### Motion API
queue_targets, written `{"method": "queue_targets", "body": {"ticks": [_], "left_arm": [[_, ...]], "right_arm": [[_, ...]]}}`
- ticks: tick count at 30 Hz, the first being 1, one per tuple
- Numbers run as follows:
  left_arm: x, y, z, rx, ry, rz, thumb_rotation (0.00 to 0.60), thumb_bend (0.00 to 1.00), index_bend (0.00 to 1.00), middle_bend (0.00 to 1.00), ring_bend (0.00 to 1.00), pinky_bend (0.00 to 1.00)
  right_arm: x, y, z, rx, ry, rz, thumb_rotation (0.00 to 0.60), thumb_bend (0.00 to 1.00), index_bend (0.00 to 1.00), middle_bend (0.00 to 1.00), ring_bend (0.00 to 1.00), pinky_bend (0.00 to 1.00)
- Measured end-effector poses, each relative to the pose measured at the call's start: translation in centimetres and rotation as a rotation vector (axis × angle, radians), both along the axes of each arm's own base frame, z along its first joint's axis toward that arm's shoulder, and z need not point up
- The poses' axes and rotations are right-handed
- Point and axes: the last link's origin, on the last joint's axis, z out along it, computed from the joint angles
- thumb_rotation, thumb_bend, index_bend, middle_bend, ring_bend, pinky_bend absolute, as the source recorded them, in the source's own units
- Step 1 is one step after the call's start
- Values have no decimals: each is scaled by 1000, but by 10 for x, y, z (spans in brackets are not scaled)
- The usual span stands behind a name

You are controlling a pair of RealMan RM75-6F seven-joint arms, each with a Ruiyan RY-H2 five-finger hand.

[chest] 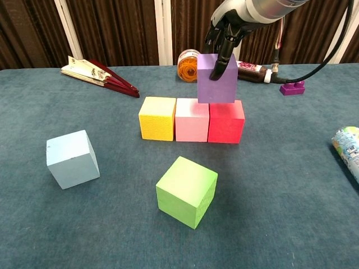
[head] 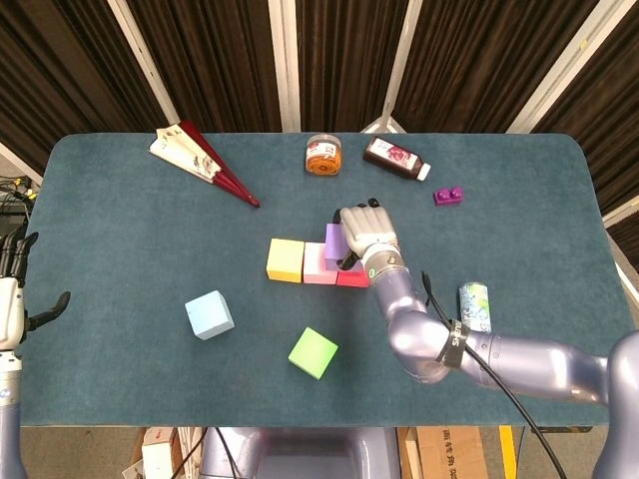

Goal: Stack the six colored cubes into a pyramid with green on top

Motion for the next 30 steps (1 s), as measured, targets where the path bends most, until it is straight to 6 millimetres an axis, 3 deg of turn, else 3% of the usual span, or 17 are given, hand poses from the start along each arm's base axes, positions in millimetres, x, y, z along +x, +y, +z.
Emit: {"method": "queue_targets", "body": {"ticks": [30], "left_arm": [[2, 0, -2, 18, -4, 12, 600, 308, 97, 4, 0, 0]], "right_arm": [[-12, 3, -25, -24, -78, 19, 600, 272, 366, 377, 172, 0]]}}
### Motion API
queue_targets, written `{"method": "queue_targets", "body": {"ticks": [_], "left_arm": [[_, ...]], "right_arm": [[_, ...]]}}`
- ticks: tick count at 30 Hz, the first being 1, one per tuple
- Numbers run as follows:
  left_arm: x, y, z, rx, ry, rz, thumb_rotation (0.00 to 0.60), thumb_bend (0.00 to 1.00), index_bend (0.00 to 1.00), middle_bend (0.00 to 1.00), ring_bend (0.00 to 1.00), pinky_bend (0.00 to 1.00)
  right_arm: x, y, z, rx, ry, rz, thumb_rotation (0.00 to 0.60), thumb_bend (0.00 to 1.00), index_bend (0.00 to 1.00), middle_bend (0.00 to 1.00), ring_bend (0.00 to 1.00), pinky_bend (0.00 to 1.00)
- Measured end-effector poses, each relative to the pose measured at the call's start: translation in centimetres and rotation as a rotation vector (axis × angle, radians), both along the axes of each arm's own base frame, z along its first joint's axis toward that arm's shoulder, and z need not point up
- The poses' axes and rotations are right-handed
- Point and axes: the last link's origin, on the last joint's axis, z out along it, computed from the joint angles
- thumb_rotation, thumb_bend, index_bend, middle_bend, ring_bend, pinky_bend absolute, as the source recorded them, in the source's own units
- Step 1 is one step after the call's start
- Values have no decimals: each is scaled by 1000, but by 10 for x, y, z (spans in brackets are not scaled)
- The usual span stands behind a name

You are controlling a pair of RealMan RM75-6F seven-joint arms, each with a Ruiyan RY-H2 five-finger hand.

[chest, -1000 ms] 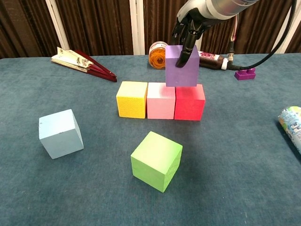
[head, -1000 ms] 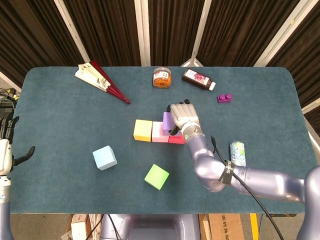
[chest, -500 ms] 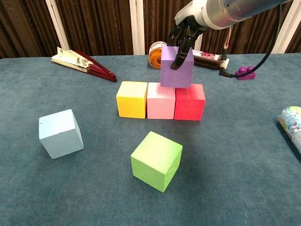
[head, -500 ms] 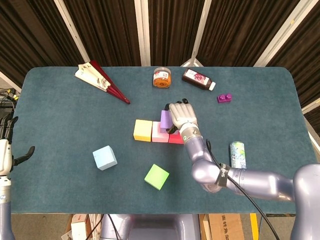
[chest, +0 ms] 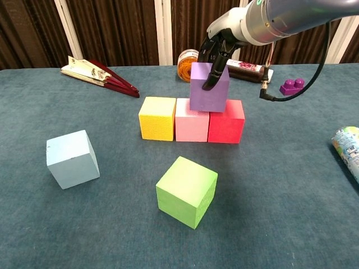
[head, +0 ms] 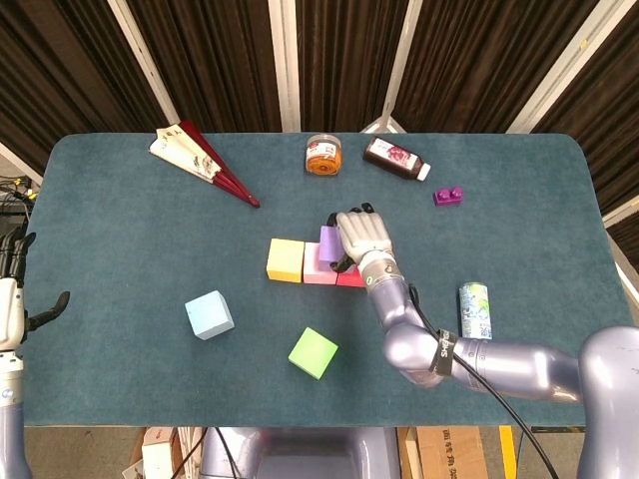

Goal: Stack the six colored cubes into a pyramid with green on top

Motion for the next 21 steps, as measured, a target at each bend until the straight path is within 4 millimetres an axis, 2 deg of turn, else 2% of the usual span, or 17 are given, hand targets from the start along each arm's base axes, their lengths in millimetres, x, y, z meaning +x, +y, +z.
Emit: {"method": "queue_targets", "body": {"ticks": [21], "left_arm": [[0, 1, -1, 9, 4, 7, 600, 308, 98, 4, 0, 0]], "right_arm": [[-2, -2, -7, 13, -14, 6, 600, 273, 366, 356, 172, 0]]}}
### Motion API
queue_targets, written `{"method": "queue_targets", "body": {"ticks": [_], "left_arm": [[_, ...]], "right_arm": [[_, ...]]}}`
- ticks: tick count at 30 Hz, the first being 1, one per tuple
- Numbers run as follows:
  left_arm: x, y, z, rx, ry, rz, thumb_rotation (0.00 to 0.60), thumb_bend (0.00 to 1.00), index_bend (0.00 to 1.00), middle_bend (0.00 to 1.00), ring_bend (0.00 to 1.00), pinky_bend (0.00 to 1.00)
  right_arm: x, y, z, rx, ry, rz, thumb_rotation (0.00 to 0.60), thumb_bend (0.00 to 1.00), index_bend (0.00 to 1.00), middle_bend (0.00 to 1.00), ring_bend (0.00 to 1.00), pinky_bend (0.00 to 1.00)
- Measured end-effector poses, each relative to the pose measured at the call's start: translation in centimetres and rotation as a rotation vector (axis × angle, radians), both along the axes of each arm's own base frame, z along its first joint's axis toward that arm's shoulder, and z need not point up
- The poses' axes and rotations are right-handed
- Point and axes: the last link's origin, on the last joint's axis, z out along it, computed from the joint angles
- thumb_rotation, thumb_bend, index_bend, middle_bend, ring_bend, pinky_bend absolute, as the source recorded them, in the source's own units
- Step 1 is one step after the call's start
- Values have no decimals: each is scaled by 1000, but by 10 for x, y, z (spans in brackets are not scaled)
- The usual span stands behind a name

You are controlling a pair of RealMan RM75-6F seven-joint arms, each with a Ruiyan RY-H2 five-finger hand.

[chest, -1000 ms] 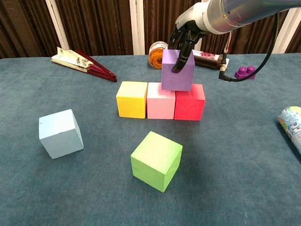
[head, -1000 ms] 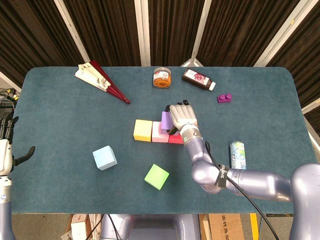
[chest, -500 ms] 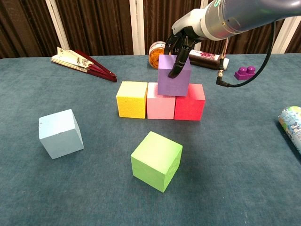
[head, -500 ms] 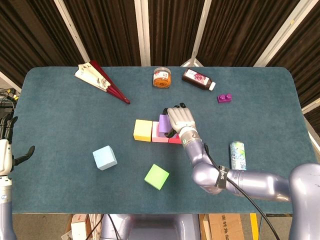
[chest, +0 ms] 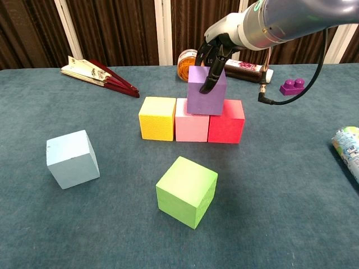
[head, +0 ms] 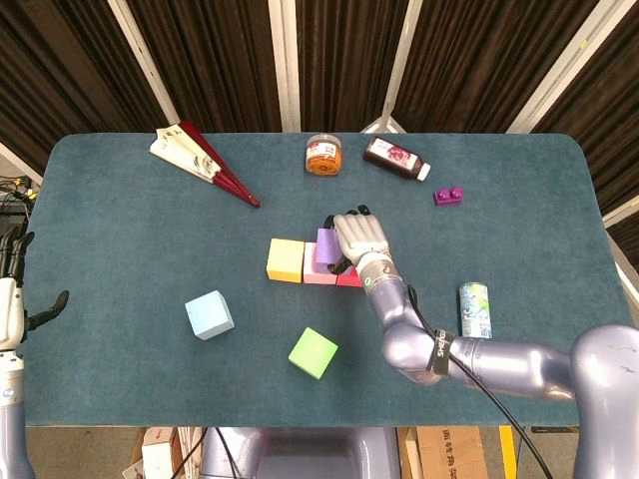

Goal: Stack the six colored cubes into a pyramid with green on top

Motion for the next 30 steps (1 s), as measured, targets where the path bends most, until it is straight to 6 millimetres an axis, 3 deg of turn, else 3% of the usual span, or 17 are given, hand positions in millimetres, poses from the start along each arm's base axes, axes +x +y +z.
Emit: {"method": "queue_targets", "body": {"ticks": [30], "left_arm": [[0, 1, -2, 4, 7, 7, 600, 308, 98, 4, 0, 0]], "right_arm": [[-3, -4, -4, 10, 8, -1, 600, 272, 366, 334, 160, 0]]}}
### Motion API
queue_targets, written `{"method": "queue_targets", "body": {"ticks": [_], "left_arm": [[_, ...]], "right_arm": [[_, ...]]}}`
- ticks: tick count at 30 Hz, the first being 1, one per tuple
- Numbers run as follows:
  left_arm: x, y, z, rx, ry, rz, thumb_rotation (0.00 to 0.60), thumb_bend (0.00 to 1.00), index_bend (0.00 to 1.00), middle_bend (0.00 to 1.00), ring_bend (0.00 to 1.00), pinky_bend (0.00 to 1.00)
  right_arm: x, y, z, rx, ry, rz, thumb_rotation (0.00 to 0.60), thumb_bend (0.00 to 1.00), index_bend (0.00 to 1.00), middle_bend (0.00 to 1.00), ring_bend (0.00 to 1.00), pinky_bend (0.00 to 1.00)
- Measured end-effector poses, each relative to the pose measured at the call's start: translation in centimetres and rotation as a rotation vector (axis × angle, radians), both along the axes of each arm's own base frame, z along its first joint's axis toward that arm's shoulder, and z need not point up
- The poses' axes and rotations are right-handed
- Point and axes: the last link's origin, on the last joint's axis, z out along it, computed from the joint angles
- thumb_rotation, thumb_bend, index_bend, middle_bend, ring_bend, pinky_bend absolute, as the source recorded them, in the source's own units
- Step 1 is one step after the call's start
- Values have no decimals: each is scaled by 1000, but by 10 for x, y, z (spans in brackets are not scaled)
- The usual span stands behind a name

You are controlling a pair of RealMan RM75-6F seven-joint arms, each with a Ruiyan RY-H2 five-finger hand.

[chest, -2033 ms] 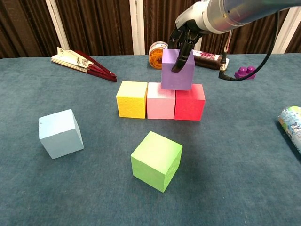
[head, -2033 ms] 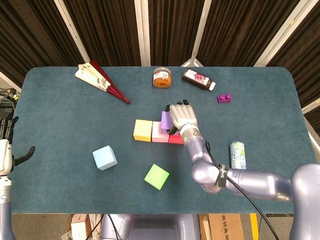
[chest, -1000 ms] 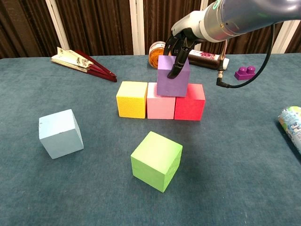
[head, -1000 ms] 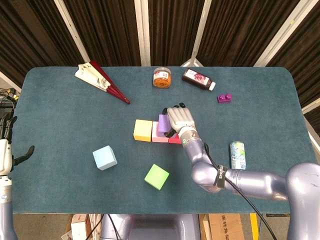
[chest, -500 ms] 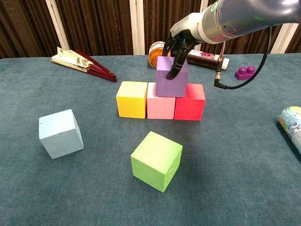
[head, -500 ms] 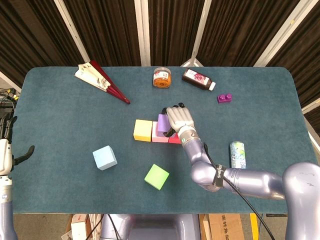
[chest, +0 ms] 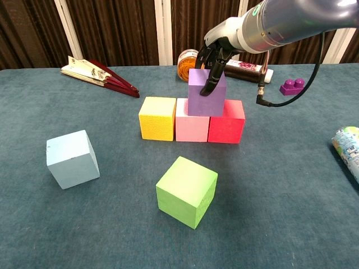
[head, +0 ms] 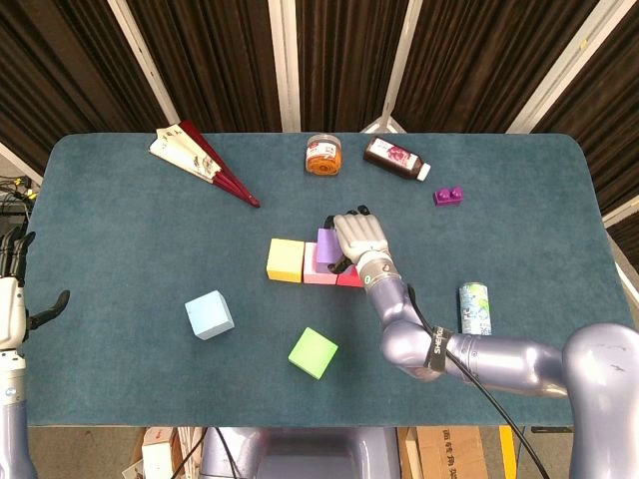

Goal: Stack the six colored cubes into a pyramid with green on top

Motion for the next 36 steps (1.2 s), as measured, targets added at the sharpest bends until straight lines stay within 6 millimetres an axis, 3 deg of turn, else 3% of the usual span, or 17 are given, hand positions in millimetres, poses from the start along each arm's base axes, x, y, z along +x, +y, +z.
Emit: {"method": "queue_targets", "body": {"ticks": [9, 17, 36], "left_arm": [[0, 0, 0, 2, 1, 0, 600, 308, 98, 4, 0, 0], [0, 0, 0, 4, 3, 3, 600, 308, 98, 4, 0, 0], [0, 0, 0, 9, 2, 7, 600, 308, 97, 3, 0, 0]], "right_arm": [[0, 1, -1, 4, 4, 0, 600, 272, 361, 312, 146, 0], [0, 0, 0, 0, 10, -1, 600, 272, 287, 234, 102, 0], [1, 3, 0, 8, 21, -3, 600, 272, 240, 199, 63, 0]]}}
